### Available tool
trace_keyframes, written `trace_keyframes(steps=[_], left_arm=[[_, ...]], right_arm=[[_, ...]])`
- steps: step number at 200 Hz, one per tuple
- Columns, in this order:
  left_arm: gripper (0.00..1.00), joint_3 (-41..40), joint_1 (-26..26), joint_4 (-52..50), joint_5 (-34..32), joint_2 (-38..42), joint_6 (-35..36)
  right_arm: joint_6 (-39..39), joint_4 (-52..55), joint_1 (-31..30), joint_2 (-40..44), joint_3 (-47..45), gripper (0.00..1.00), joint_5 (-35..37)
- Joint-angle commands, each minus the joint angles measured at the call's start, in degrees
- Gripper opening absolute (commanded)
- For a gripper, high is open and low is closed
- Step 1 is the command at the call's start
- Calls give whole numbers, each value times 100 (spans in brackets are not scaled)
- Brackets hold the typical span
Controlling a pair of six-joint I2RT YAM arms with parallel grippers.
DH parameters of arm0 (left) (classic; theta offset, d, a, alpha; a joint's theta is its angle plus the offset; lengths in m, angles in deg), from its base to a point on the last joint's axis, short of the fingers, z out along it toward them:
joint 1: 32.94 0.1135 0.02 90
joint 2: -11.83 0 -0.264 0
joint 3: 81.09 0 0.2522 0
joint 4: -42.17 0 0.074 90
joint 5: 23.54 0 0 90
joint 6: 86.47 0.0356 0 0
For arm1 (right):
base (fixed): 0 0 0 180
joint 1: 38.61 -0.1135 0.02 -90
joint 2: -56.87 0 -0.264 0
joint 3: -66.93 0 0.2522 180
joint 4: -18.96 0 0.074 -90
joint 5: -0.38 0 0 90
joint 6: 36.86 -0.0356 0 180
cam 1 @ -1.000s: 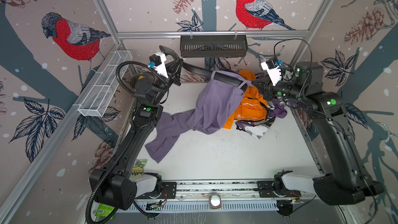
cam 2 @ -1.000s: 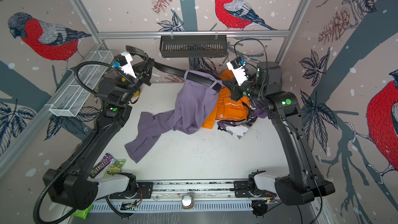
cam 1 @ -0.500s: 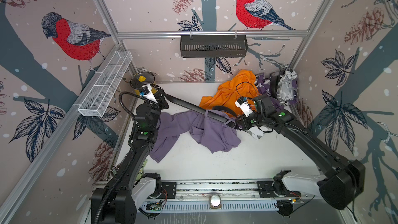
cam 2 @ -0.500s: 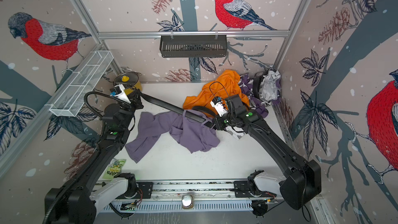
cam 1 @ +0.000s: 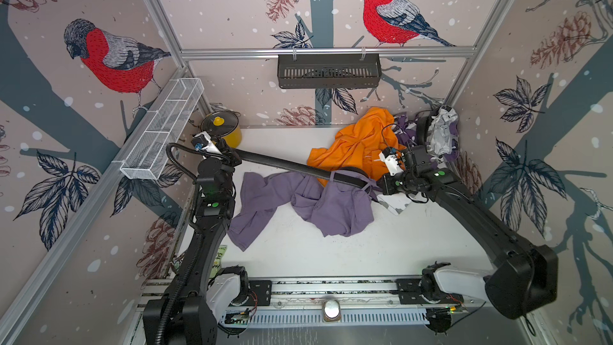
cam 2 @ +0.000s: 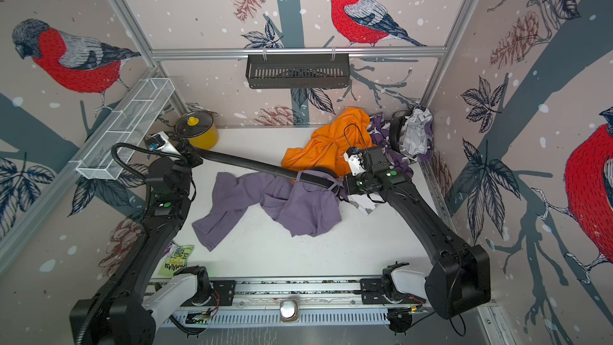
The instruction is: Remove the belt from the trousers
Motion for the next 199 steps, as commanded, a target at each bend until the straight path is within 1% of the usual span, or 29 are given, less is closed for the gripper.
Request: trace_keyframes(steps=[1, 23, 49, 67, 85, 91, 107, 124, 128, 132, 140, 145, 149, 157, 162, 171, 182, 199], left_arm=[[0, 157, 226, 294, -783, 93, 171], [0, 283, 382, 234, -825, 112, 214], [0, 369, 423, 149, -696, 13, 167], [0, 370, 423, -149, -316, -167, -82], [0, 364, 423, -600, 476, -377, -327], [0, 318, 409, -682, 633, -456, -460], [0, 65, 319, -694, 824, -547, -835], [0, -113, 199, -773, 865, -619, -1002], [7, -119, 179, -854, 862, -653, -1001], [20, -104, 167, -961, 841, -681, -1007], [53, -58, 152, -1227, 722, -730, -1063], [70, -33, 163, -1403, 624, -747, -1115], [81, -13, 156, -1544, 565, -746, -1138], [98, 17, 156, -1768, 489, -714, -1130], [100, 39, 156, -1897, 466, -682, -1112], [100, 81, 123, -2090, 421, -580, -1042], [100, 183, 5, -2438, 96, -477, -951], [100, 390, -125, -2905, -48, -416, -804]], right_arm=[[178, 515, 295, 191, 178, 0, 654], [251, 541, 581, 314, 304, 0, 603], [307, 433, 576, 374, 311, 0, 336], [289, 274, 359, 396, 249, 0, 208], [248, 157, 46, 377, 287, 0, 315], [241, 153, 1, 353, 335, 0, 326], [254, 153, -50, 334, 467, 0, 353], [291, 190, -42, 319, 598, 0, 385], [309, 196, -51, 317, 625, 0, 388], [318, 212, -52, 317, 654, 0, 388], [335, 229, -51, 308, 687, 0, 362], [336, 232, -57, 308, 723, 0, 340], [336, 224, -59, 308, 734, 0, 329], [339, 210, -74, 308, 756, 0, 297], [344, 201, -93, 301, 774, 0, 285], [342, 189, -113, 299, 792, 0, 291], [336, 155, -140, 278, 819, 0, 281], [336, 118, -171, 246, 833, 0, 258]])
